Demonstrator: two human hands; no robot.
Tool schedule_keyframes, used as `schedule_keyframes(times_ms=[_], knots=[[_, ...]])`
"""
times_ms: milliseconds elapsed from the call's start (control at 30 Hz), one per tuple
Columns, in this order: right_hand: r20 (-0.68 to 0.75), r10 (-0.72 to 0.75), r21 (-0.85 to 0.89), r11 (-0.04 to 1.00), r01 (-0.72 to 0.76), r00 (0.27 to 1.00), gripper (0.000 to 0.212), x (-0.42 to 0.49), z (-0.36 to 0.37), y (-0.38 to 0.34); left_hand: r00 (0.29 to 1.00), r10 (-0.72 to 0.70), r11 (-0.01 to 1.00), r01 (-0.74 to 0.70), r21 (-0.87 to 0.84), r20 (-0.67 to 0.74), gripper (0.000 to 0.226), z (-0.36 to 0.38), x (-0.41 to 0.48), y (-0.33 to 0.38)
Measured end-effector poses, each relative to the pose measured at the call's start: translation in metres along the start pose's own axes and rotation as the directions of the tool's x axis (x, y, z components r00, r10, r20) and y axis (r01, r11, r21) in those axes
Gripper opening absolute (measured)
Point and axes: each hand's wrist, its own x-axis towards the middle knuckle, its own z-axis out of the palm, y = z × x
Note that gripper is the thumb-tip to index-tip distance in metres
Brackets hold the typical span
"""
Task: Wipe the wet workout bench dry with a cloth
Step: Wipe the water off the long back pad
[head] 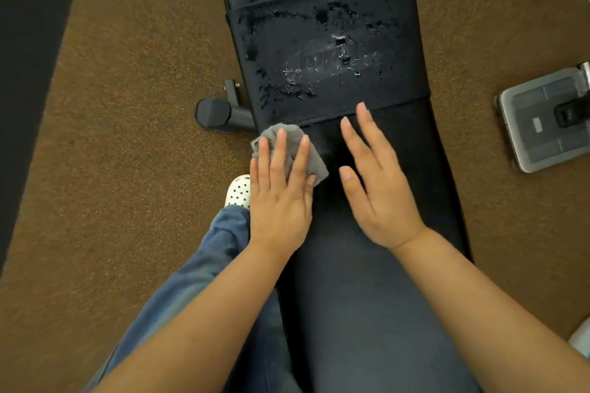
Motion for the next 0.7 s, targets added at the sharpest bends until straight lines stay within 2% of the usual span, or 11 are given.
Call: schedule_keyframes(times_ms=[133, 233, 367, 600, 700], knots=[[0.126, -0.041, -0.041, 0.998, 0.046, 0.991, 0.049, 0.04, 0.02, -0.016, 0.998, -0.057, 0.992, 0.054, -0.116, -0.025, 0.059, -0.002, 0.041, -0.012], [0.22, -0.055, -0.032, 0.997, 0.064, 0.974, 0.051, 0.067, 0.029, -0.021, 0.999, 0.023, 0.983, -0.016, -0.185, 0.033, 0.06, -0.008, 0.056, -0.023], [0.241, -0.059, -0.052, 0.996, 0.074, 0.969, 0.054, 0.094, 0.03, -0.027, 0.995, 0.08, 0.946, -0.054, -0.321, 0.068, 0.062, -0.02, 0.072, -0.037], [0.262, 0.033, -0.011, 0.999, -0.032, 0.964, 0.055, 0.106, 0.04, -0.04, 0.987, 0.107, 0.956, -0.07, -0.285, 0.117, 0.072, -0.024, 0.089, -0.046], [0.214, 0.08, -0.024, 0.997, -0.077, 0.974, 0.059, 0.115, 0.049, -0.046, 0.976, 0.114, 0.979, -0.079, -0.188, 0.183, 0.069, -0.026, 0.101, -0.05]])
